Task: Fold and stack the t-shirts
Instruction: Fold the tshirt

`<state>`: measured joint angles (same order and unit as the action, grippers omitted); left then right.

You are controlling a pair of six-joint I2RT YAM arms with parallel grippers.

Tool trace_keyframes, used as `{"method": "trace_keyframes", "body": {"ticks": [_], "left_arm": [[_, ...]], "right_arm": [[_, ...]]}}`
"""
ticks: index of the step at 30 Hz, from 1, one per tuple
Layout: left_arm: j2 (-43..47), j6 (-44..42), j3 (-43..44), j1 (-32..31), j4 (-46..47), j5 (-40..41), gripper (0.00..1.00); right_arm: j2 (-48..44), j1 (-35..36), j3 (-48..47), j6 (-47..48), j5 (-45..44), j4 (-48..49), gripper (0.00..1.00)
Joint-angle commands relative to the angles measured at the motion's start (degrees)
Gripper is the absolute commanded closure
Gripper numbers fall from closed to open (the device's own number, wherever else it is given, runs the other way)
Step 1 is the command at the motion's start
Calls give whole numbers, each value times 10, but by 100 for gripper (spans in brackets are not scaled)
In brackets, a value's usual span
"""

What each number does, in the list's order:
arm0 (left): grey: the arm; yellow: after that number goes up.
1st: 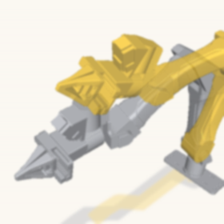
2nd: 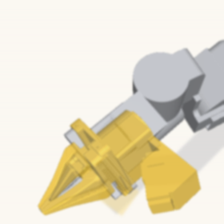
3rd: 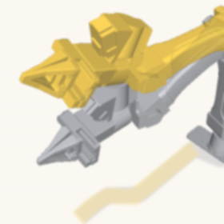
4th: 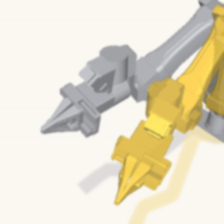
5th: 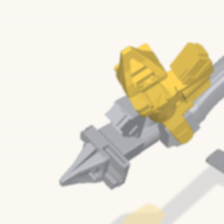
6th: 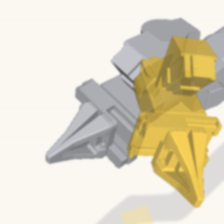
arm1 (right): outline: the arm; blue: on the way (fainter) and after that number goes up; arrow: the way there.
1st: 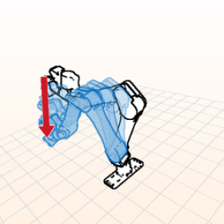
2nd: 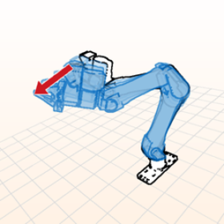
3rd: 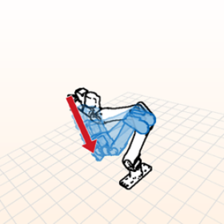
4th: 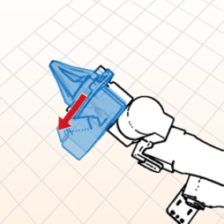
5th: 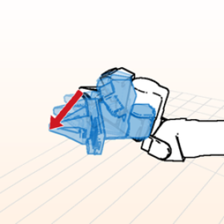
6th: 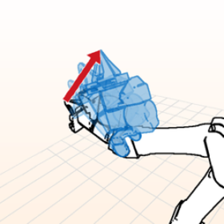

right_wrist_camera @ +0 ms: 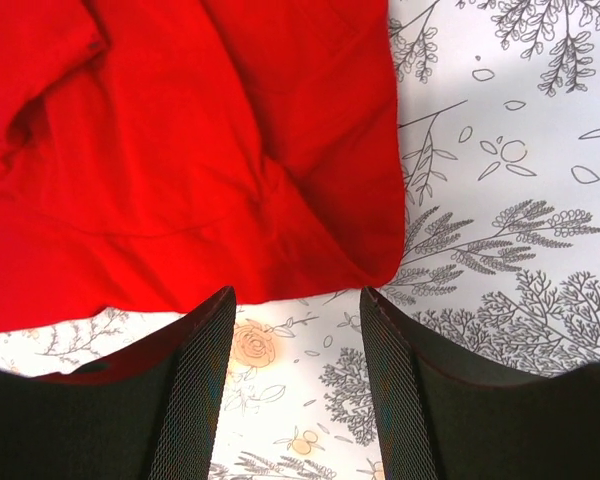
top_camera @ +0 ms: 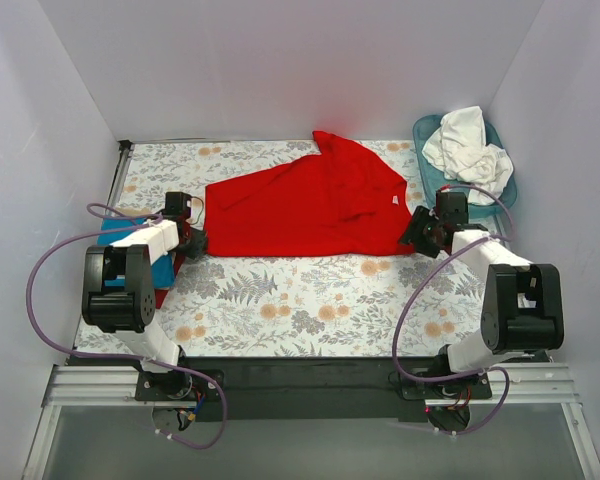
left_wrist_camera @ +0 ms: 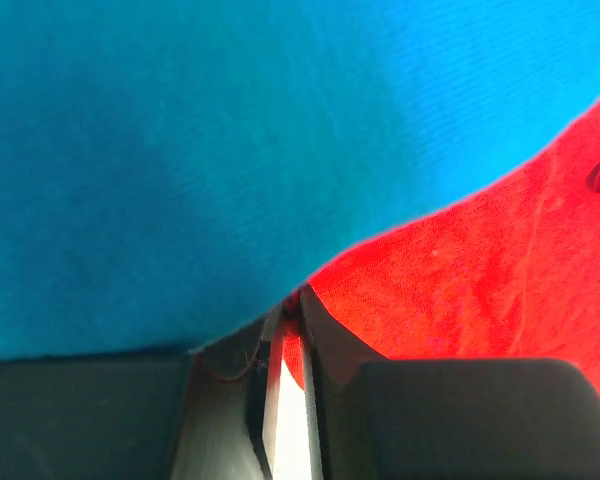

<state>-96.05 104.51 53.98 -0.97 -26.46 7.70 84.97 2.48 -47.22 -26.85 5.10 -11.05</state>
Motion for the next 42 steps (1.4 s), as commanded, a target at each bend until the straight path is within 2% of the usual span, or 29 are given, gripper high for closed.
{"method": "trace_keyframes", "body": {"ticks": [1, 4, 26, 30, 31, 33, 34, 35, 42], "left_arm": [[-12, 1, 3, -1, -11, 12, 94], [-16, 0, 10, -1, -13, 10, 100], [-23, -7, 19, -1, -27, 16, 100], [-26, -10, 20, -1, -27, 16, 100], [-26, -11, 20, -1, -27, 16, 100], [-26, -14, 22, -1, -29, 21, 100], [-25, -15, 23, -1, -32, 25, 100], [-24, -15, 26, -1, -41, 28, 100], [-5, -12, 25, -1, -88, 64, 100]], "right_arm": [[31, -5, -8, 0, -13, 32, 41], [45, -9, -9, 4, -28, 36, 42], [76, -15, -12, 14, -40, 45, 46], [80, -15, -17, 13, -31, 46, 56], [81, -16, -21, 14, -30, 45, 67], [80, -16, -27, 14, -24, 43, 79], [76, -15, -30, 14, -23, 35, 95], [72, -16, -36, 18, -23, 28, 99], [-7, -41, -22, 33, -23, -21, 99]]}}
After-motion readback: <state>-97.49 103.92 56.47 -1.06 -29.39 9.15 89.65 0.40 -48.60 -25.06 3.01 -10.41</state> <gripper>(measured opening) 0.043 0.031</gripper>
